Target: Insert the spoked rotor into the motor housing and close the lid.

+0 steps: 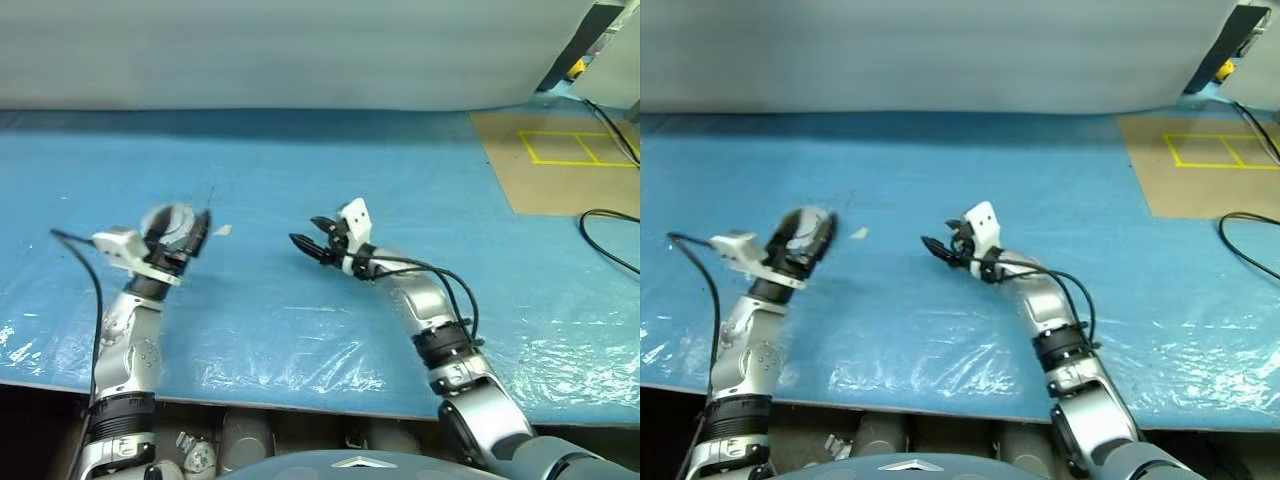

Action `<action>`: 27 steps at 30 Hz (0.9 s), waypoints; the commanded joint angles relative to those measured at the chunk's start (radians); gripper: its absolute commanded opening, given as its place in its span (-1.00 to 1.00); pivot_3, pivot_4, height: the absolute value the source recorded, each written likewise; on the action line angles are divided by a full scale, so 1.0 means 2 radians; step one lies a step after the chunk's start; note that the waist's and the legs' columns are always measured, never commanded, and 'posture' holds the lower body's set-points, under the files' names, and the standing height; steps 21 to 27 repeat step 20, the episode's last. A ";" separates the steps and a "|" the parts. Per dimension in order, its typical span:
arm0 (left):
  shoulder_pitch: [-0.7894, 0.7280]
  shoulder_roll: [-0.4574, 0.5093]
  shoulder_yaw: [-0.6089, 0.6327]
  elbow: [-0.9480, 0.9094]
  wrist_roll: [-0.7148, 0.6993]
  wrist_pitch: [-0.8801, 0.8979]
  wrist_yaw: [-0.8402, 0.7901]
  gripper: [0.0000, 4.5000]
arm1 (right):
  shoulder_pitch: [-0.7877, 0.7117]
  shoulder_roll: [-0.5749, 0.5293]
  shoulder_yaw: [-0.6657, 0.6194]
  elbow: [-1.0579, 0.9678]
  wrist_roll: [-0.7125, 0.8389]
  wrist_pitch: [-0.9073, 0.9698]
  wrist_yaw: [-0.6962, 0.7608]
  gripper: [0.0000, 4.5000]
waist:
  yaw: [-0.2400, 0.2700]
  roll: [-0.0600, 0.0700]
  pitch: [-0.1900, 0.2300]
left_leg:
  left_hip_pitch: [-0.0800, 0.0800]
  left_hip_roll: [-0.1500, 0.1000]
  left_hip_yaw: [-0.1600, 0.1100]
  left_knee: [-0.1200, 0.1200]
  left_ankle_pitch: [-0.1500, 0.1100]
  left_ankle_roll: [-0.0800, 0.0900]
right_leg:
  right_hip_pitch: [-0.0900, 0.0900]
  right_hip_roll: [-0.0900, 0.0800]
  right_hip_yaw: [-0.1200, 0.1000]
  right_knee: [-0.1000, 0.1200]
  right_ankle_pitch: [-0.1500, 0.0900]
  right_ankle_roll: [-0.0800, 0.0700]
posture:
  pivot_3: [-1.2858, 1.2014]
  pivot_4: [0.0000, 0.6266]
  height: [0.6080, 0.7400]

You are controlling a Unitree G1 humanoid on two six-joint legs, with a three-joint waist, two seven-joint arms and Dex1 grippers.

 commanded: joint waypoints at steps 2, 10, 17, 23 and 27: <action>0.011 0.030 -0.043 -0.013 0.037 -0.007 -0.068 1.00 | 0.023 -0.023 0.004 -0.036 -0.012 -0.068 0.045 0.69 | -0.005 0.000 0.000 | 0.000 0.000 0.000 0.000 0.000 0.000 | 0.000 0.000 0.000 0.000 0.000 0.000 | 0.03 -0.52 1.00; 0.005 0.035 -0.054 0.002 0.054 -0.017 -0.100 1.00 | 0.035 -0.021 -0.011 -0.050 -0.008 -0.080 0.049 0.99 | -0.013 0.000 0.000 | 0.000 0.000 0.000 0.000 0.000 0.000 | 0.000 0.000 0.001 0.002 -0.001 -0.003 | 0.03 -0.52 1.00; 0.003 0.033 -0.054 0.020 0.080 -0.040 -0.101 1.00 | 0.032 -0.023 -0.014 -0.045 -0.013 -0.082 0.051 0.99 | -0.012 0.000 0.000 | 0.000 0.000 0.000 0.002 0.000 0.001 | 0.000 0.000 0.001 0.002 -0.002 -0.003 | 0.03 -0.52 1.00; 0.004 0.031 -0.057 0.023 0.086 -0.043 -0.102 1.00 | 0.032 -0.023 -0.012 -0.048 -0.012 -0.074 0.054 0.99 | -0.012 0.000 0.000 | 0.000 0.000 0.000 0.002 0.000 0.001 | 0.000 0.000 0.001 0.003 -0.002 -0.003 | 0.03 -0.52 1.00; 0.004 0.031 -0.057 0.023 0.086 -0.043 -0.102 1.00 | 0.032 -0.023 -0.012 -0.048 -0.012 -0.074 0.054 0.99 | -0.012 0.000 0.000 | 0.000 0.000 0.000 0.002 0.000 0.001 | 0.000 0.000 0.001 0.003 -0.002 -0.003 | 0.03 -0.52 1.00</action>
